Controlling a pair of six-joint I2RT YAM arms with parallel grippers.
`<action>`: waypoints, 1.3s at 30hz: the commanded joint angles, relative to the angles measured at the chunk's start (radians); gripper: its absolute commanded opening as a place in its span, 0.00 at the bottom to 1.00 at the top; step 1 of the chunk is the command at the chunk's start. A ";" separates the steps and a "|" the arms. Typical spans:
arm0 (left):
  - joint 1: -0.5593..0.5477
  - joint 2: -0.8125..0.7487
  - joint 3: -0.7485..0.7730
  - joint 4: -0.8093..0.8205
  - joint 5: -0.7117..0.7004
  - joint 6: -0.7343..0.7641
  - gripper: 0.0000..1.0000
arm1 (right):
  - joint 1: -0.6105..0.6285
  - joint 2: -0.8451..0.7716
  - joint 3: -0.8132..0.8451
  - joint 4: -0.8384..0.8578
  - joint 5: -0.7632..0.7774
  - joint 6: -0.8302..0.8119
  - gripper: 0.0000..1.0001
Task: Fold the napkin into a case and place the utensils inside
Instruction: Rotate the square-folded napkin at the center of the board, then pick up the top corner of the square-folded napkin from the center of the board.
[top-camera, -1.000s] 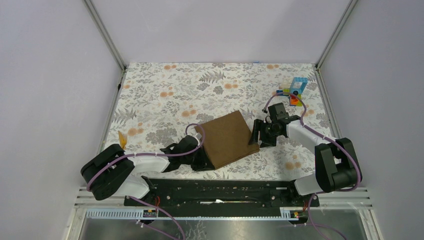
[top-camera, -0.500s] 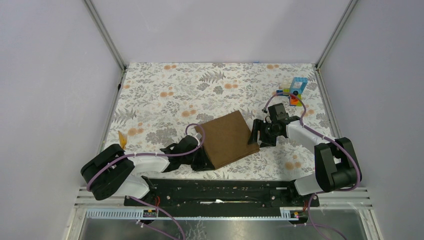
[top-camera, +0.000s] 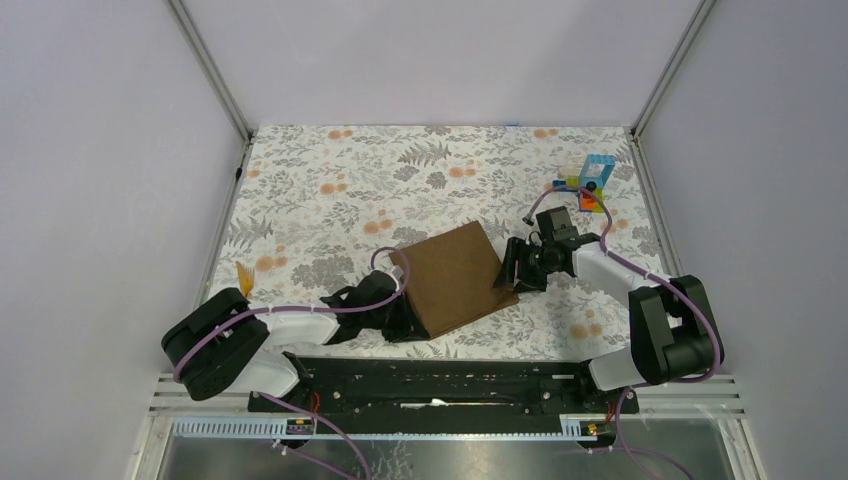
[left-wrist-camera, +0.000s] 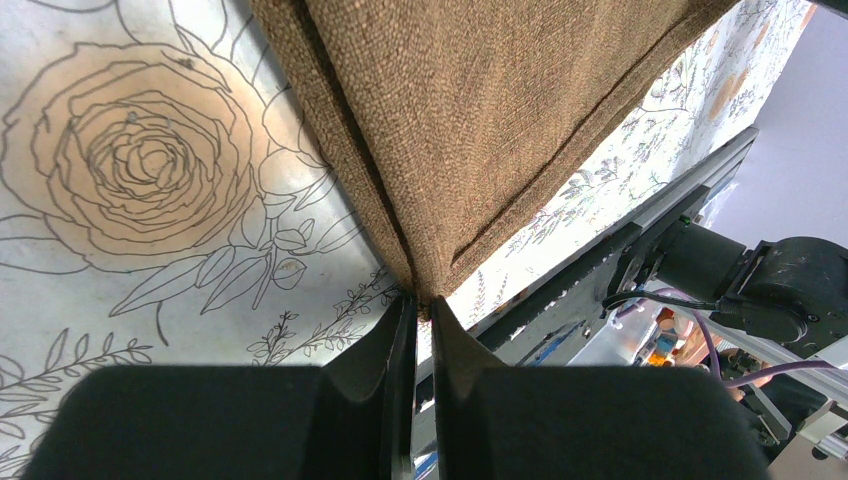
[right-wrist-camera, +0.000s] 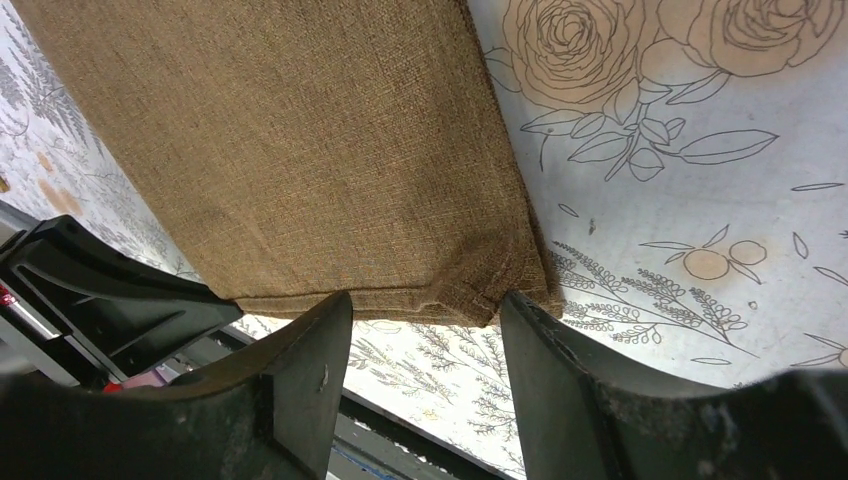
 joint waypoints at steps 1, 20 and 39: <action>-0.006 0.038 -0.014 -0.111 -0.055 0.039 0.13 | 0.000 -0.020 -0.017 0.033 -0.040 0.038 0.61; -0.006 0.022 -0.026 -0.111 -0.055 0.035 0.13 | 0.000 -0.031 -0.048 0.061 0.092 0.111 0.49; -0.006 0.020 -0.030 -0.108 -0.055 0.033 0.12 | -0.001 -0.041 -0.043 0.039 0.128 0.097 0.32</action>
